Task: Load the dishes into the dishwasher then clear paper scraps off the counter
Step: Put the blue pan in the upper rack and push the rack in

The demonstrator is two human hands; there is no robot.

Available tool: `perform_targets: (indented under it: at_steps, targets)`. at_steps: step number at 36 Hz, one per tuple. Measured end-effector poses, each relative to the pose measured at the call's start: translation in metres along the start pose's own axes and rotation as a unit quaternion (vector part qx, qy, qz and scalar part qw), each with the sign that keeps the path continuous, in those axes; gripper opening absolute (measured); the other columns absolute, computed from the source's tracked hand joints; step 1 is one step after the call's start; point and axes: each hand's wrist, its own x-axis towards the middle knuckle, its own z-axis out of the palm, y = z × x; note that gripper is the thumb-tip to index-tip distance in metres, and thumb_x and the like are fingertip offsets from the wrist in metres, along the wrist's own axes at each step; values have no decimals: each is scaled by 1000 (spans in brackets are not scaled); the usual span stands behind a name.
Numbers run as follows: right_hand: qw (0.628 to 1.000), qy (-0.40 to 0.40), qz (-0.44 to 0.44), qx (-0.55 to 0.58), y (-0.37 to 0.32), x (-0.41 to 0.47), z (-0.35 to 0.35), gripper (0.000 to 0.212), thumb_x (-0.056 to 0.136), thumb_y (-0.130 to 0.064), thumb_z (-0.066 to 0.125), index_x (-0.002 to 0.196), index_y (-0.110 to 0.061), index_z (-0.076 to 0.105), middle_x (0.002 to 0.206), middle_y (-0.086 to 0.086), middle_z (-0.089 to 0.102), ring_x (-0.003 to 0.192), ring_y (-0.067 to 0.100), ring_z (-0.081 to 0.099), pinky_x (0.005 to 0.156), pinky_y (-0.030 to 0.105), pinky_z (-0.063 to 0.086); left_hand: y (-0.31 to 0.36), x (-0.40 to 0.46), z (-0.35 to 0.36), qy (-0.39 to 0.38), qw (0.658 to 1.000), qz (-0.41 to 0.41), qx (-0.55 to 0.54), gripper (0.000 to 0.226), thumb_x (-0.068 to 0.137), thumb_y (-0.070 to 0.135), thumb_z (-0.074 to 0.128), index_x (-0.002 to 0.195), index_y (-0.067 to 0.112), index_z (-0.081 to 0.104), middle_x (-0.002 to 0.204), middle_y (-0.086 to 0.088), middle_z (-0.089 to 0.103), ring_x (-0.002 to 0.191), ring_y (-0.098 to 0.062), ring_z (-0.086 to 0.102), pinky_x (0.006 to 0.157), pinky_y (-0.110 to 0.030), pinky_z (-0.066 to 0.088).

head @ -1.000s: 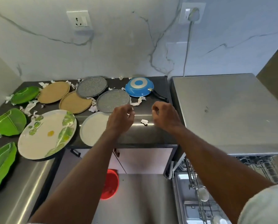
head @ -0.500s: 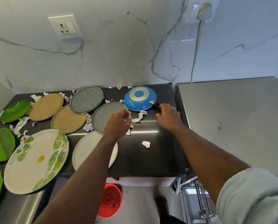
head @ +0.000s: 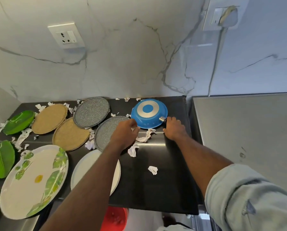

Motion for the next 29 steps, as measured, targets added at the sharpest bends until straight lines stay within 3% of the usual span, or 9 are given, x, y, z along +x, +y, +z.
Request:
perform_targets:
  at_steps: [12,16,22,26,29]
  targets:
    - [999,0,15,29,-1,-20,8,44,100,-34,57,135,-10,45,128,13,50,112,30,59,90,42,50,1,-24,-1,-5,1000,14,1,19,93,24,64,106,12,70,102,-2,73,91,-20,66,82,-33,52]
    - [998,37,18,50,8,-44,7,41,101,-35,55,132,-9,46,128,13,50,111,34,59,87,43,49,0,-40,-1,-9,1000,12,-10,17,92,25,65,102,12,69,98,-3,72,88,-22,66,82,-40,54]
    - [995,83,-2,57,23,-101,10,35,101,-34,54,125,-9,47,126,11,50,105,32,60,80,39,46,4,-82,8,-25,999,13,-32,16,92,26,64,103,15,68,98,-2,73,89,-22,67,82,-39,55]
    - [992,101,6,71,28,-158,20,31,100,-35,56,121,-12,48,125,8,51,103,29,60,79,37,47,4,-124,18,-38,998,14,-48,21,85,38,61,99,24,66,97,3,71,87,-17,66,82,-37,55]
    - [992,107,9,73,35,-206,36,30,100,-36,56,116,-12,48,121,9,52,100,32,61,77,40,48,5,-160,30,-58,997,29,-51,16,88,30,61,99,19,66,94,1,70,85,-19,66,77,-36,53]
